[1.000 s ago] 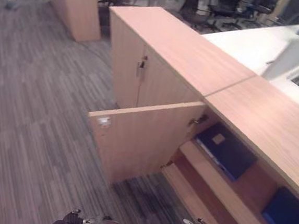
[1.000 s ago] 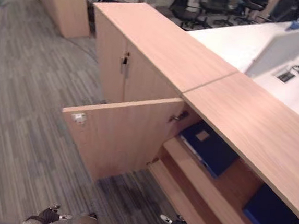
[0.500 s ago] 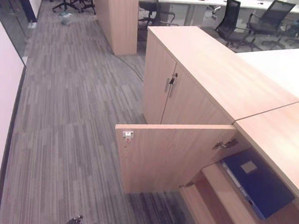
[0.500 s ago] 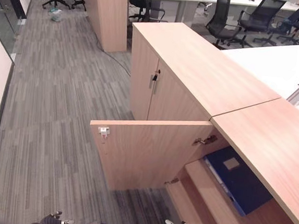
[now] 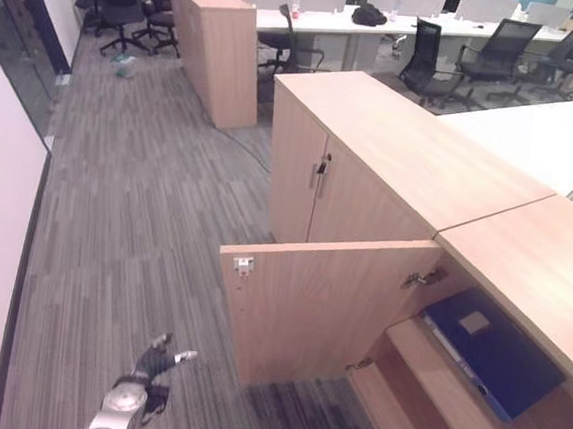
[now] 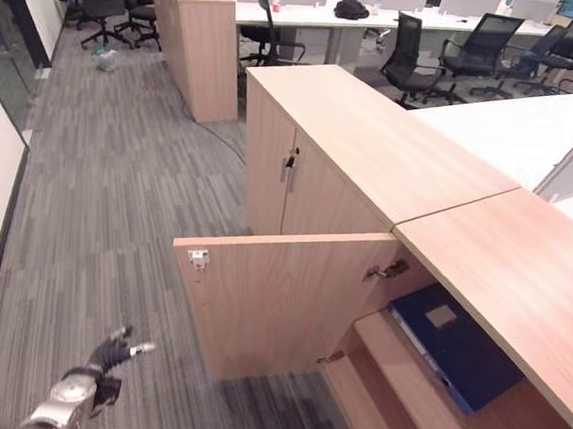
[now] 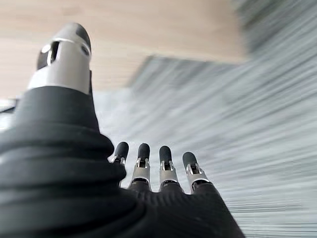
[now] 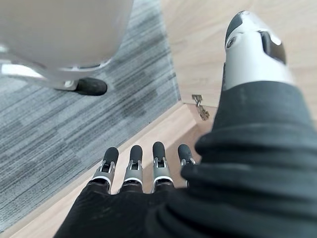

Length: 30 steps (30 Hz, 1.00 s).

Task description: Put the empty folder in the office cabinet

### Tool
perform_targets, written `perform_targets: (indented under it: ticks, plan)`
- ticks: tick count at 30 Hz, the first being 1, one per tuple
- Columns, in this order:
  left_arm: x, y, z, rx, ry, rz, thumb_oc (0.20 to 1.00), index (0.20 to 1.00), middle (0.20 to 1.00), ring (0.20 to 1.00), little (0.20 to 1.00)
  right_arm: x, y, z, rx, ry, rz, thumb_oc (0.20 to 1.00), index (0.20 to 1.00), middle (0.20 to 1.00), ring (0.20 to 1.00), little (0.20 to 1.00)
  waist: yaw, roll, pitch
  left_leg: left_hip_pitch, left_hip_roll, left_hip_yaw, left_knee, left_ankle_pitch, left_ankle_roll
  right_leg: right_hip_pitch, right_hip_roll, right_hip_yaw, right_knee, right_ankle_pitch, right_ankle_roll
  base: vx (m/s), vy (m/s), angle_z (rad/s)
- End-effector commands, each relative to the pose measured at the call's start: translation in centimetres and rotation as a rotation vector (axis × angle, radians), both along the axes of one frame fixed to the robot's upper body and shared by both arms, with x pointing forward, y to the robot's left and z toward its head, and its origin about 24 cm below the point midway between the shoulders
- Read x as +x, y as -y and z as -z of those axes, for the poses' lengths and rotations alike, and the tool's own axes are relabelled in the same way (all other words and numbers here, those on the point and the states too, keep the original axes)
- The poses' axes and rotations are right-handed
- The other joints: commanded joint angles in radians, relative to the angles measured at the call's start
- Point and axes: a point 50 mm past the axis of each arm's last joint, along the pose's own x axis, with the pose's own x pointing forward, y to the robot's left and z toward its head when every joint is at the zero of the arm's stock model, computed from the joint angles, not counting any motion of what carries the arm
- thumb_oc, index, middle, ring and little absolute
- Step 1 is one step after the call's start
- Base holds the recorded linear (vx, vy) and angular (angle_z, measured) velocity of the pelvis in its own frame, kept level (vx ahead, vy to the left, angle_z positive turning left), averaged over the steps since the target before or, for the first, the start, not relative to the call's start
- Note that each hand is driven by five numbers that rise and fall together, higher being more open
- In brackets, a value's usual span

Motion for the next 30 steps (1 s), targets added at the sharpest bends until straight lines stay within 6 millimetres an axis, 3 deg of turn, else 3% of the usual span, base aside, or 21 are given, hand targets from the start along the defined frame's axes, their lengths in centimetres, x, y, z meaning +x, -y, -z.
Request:
perform_targets:
  ticks: [1, 5, 9, 12, 15, 16, 18, 30]
  plan:
    - [4.7, -1.8, -4.2, 0.038, 0.192, -0.039, 1.000, 1.000, 1.000, 1.000, 1.000, 1.7, 1.1, -0.5, -0.040, 0.036, -0.052, 1.000, 1.000, 1.000, 1.000, 1.000, 0.003, 0.008, 0.037, 0.032, -0.024, 0.057, 0.013, -0.076, 0.010, -0.004, -0.068, 0.003, 0.086, -0.050, 0.094, 0.02, -0.023, -0.16]
    - [9.3, -2.5, -9.4, 0.127, 0.327, 0.039, 1.000, 1.000, 1.000, 1.000, 1.000, 1.3, 1.0, -0.4, -0.029, 0.012, -0.089, 1.000, 1.000, 1.000, 1.000, 1.000, -0.021, 0.007, 0.029, 0.040, -0.016, 0.077, 0.013, -0.080, 0.005, -0.005, -0.067, 0.017, 0.084, -0.045, 0.100, 0.01, -0.023, -0.16]
    - [10.9, -1.7, -10.7, 0.155, 0.355, 0.100, 1.000, 1.000, 1.000, 1.000, 1.000, 0.9, 1.0, -0.3, -0.029, -0.012, -0.104, 1.000, 1.000, 1.000, 1.000, 1.000, -0.031, 0.005, 0.026, 0.045, -0.014, 0.085, 0.013, -0.084, 0.004, -0.006, -0.066, 0.025, 0.082, -0.041, 0.103, 0.01, -0.001, -0.08]
    - [12.5, 0.3, -11.9, 0.149, 0.389, 0.190, 1.000, 1.000, 1.000, 1.000, 1.000, 0.5, 1.0, -0.2, -0.026, -0.040, -0.124, 1.000, 1.000, 1.000, 1.000, 1.000, -0.045, 0.004, 0.025, 0.049, -0.011, 0.097, 0.013, -0.086, 0.005, -0.010, -0.065, 0.034, 0.081, -0.036, 0.106, 0.00, 0.006, -0.14]
    - [13.1, 1.2, -12.2, 0.147, 0.399, 0.226, 1.000, 1.000, 1.000, 1.000, 1.000, 0.4, 1.0, -0.2, -0.027, -0.045, -0.129, 1.000, 1.000, 1.000, 1.000, 1.000, -0.049, 0.002, 0.026, 0.050, -0.011, 0.101, 0.013, -0.086, 0.005, -0.013, -0.065, 0.039, 0.082, -0.034, 0.108, 0.00, 0.007, -0.05]
    - [13.7, 2.7, -12.3, 0.140, 0.406, 0.277, 1.000, 1.000, 1.000, 1.000, 1.000, 0.2, 1.0, -0.1, -0.029, -0.063, -0.132, 1.000, 1.000, 1.000, 1.000, 1.000, -0.055, 0.000, 0.027, 0.053, -0.011, 0.107, 0.013, -0.088, 0.007, -0.016, -0.066, 0.046, 0.082, -0.031, 0.110, -0.01, 0.012, -0.08]
    - [13.8, 3.8, -12.0, 0.115, 0.407, 0.303, 1.000, 1.000, 1.000, 1.000, 1.000, 0.0, 1.0, 0.0, -0.028, -0.075, -0.130, 1.000, 1.000, 1.000, 1.000, 1.000, -0.057, -0.002, 0.028, 0.054, -0.012, 0.111, 0.013, -0.089, 0.008, -0.017, -0.066, 0.051, 0.081, -0.029, 0.111, -0.01, 0.010, -0.06]
    - [12.6, 8.4, -9.0, -0.021, 0.359, 0.373, 1.000, 1.000, 1.000, 1.000, 1.000, -0.7, 1.1, 0.1, -0.037, -0.115, -0.127, 1.000, 1.000, 1.000, 1.000, 1.000, -0.065, -0.009, 0.034, 0.057, -0.012, 0.120, 0.013, -0.092, 0.012, -0.022, -0.066, 0.062, 0.083, -0.027, 0.110, 0.00, 0.005, -0.04]
